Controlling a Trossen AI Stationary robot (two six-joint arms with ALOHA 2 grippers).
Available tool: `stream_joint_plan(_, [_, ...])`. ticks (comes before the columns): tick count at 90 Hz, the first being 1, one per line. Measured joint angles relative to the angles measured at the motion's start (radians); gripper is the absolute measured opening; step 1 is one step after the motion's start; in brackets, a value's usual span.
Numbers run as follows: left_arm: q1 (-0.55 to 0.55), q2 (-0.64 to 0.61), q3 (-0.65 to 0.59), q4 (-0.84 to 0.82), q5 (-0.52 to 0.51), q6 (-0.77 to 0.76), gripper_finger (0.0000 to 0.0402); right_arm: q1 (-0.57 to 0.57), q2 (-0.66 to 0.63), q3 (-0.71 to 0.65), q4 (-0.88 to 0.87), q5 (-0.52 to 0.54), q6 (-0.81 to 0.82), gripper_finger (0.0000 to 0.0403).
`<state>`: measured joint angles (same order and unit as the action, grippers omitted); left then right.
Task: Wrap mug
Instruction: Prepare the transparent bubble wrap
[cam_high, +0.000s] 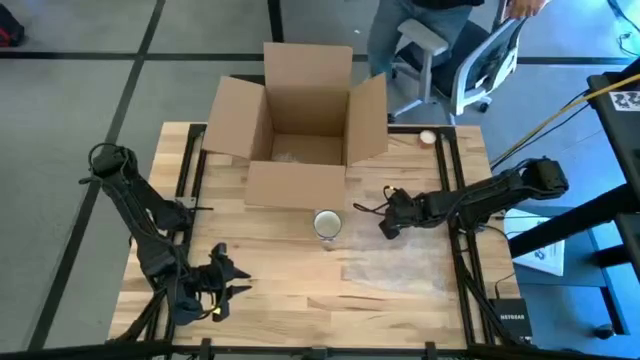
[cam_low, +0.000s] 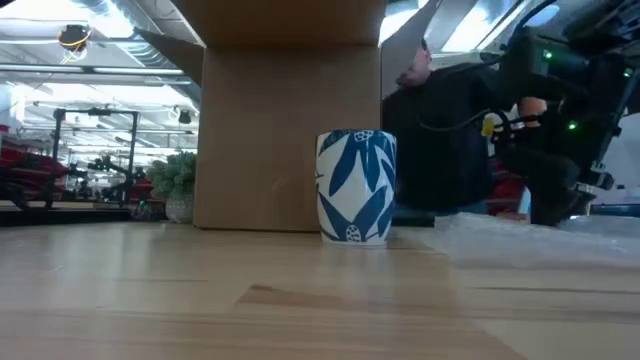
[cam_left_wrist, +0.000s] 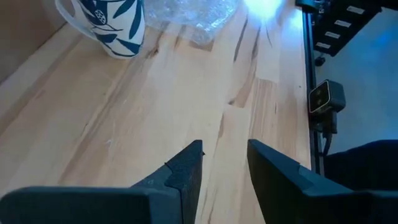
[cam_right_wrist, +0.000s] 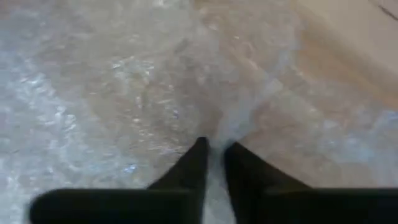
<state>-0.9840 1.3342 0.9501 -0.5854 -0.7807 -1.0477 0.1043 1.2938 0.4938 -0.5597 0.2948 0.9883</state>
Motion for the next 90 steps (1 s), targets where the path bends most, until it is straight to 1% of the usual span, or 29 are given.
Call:
stream_joint_plan(8, [0.000, 0.000, 0.000, 0.000, 0.000, 0.000, 0.0111, 0.000, 0.000, 0.035, -0.040, 0.003, -0.008, 0.0014])
stream_joint_plan(14, [0.000, 0.000, 0.000, 0.000, 0.000, 0.000, 0.0111, 0.000, 0.000, 0.076, -0.090, 0.005, -0.034, 0.0007])
stream_joint_plan(31, [0.000, 0.000, 0.000, 0.000, 0.000, -0.007, 0.0111, 0.002, 0.000, 0.237, -0.252, 0.008, -0.111, 0.0003])
stream_joint_plan(41, [0.000, 0.000, 0.000, 0.000, 0.000, -0.007, 0.0111, 0.036, 0.000, 0.336, -0.326, 0.025, -0.134, 0.0001])
stream_joint_plan(51, [0.000, 0.000, 0.000, 0.000, 0.000, -0.007, 0.0111, 0.098, 0.000, 0.420, -0.387, 0.047, -0.126, 0.0001])
stream_joint_plan(64, [0.000, 0.000, 0.000, 0.000, 0.000, -0.006, 0.0111, 0.197, 0.000, 0.481, -0.393, 0.058, -0.074, 0.0000])
stream_joint_plan(90, [0.000, 0.000, 0.000, 0.000, 0.001, -0.012, 0.0111, 0.414, 0.000, 0.496, -0.287, 0.048, -0.016, 0.0000])
